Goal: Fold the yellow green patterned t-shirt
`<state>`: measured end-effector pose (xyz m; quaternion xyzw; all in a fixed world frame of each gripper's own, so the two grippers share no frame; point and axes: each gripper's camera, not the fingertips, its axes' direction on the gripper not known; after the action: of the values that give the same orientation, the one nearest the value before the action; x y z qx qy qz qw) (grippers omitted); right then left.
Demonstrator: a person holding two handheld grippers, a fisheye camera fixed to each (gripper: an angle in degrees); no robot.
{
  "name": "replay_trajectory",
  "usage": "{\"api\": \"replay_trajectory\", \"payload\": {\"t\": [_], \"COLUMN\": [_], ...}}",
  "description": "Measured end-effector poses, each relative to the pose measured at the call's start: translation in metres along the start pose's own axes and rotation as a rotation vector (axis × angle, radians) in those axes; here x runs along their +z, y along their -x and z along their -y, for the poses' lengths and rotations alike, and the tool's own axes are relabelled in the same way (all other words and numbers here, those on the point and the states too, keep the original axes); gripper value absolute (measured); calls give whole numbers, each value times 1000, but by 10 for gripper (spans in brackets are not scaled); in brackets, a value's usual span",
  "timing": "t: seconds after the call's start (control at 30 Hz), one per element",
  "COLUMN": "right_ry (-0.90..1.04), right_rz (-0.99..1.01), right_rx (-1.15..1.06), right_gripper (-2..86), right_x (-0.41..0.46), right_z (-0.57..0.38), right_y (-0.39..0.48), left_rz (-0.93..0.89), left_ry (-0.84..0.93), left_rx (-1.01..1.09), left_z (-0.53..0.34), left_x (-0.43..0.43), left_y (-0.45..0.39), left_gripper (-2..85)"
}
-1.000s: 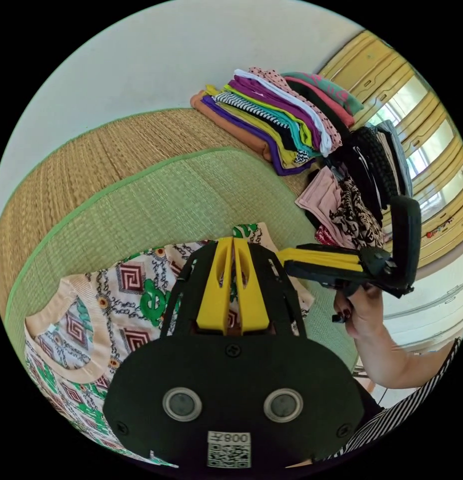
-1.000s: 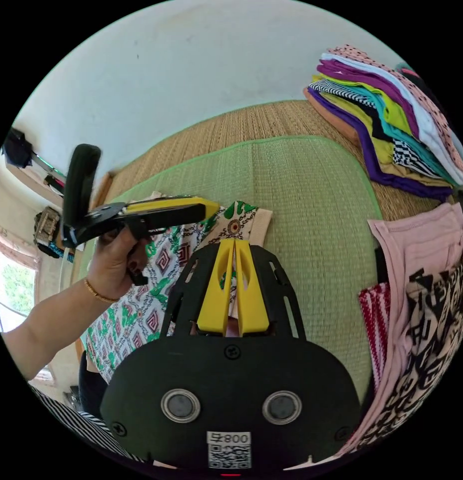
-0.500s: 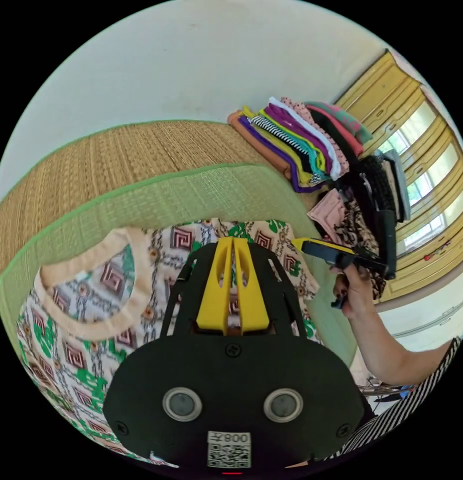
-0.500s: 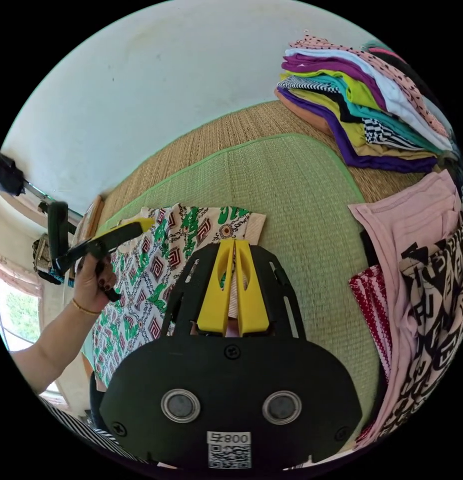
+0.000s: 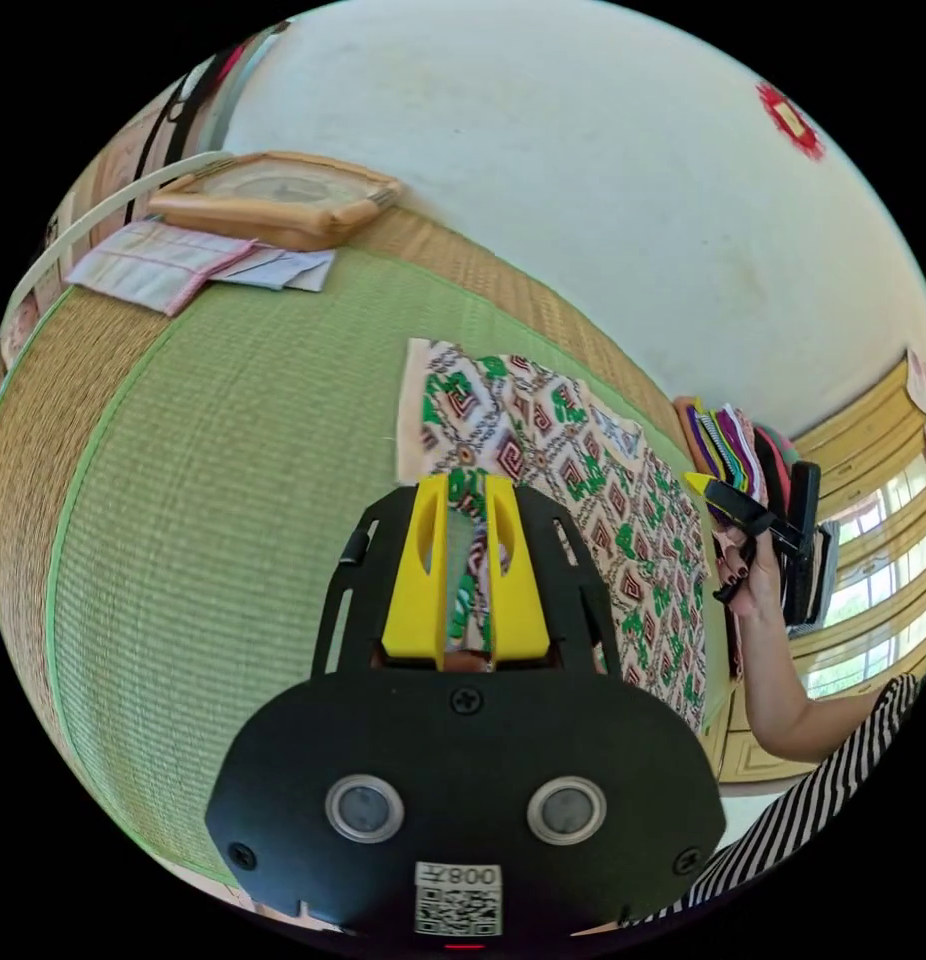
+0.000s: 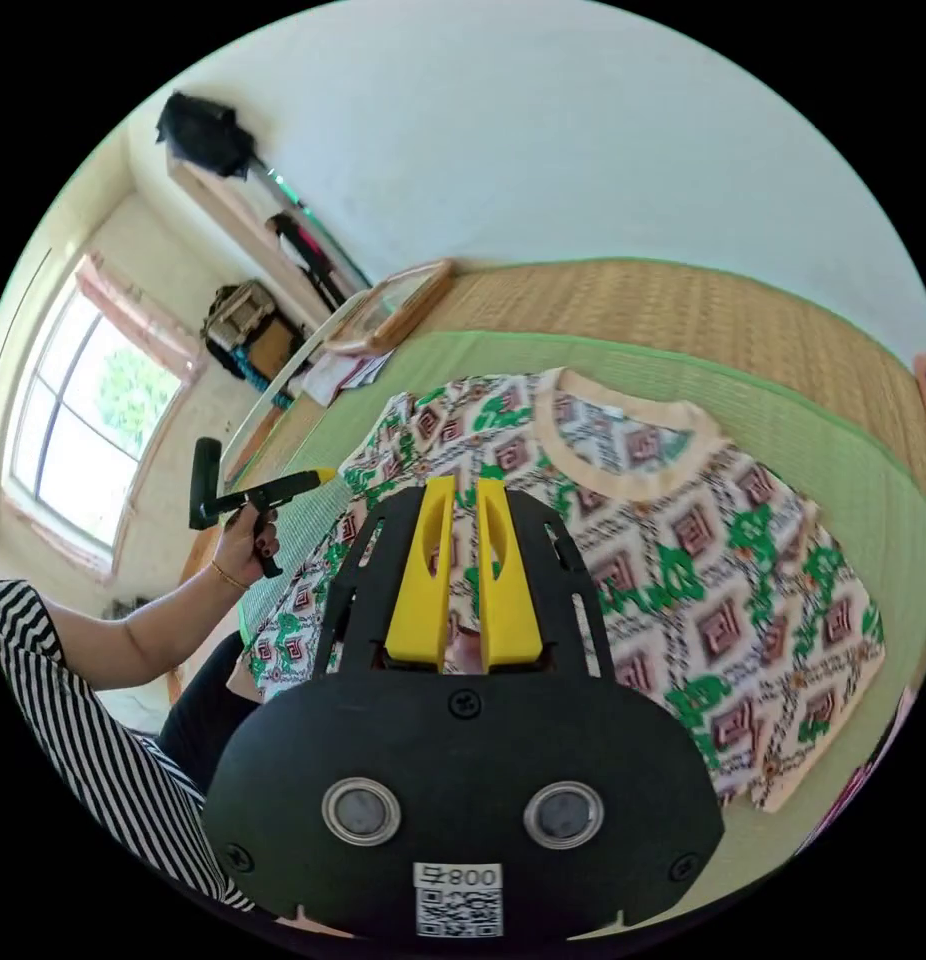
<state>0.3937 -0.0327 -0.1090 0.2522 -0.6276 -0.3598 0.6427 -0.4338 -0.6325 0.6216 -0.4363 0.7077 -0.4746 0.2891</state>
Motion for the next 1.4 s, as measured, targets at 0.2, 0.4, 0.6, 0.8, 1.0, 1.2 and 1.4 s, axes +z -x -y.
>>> {"api": "replay_trajectory", "payload": {"t": [0.2,0.4,0.6,0.8,1.0,1.2,1.4], "right_ry": [144,286,353,357,277,141,80], "right_rz": [-17,-130,-27,-31,-38,-37,-84], "right_rx": [-169,-197,-260,-293,-256,-158,33], "right_gripper": [12,-3,-5,-5,-5,-3,0], "right_x": [142,265,326,342,319,243,186], "right_z": [66,110,108,105,108,92,85], "right_y": [83,103,115,117,103,57,-29], "left_rz": [-19,-55,-108,-137,-154,-156,-90], "left_ry": [49,62,70,35,31,33,87], "left_rx": [22,67,69,41,51,124,252], "left_z": [12,6,-8,-17,-18,-8,30], "left_x": [-28,-73,-118,-159,-185,-204,-184], "left_y": [48,79,106,128,133,121,94], "left_gripper": [43,27,24,20,17,12,6]}}
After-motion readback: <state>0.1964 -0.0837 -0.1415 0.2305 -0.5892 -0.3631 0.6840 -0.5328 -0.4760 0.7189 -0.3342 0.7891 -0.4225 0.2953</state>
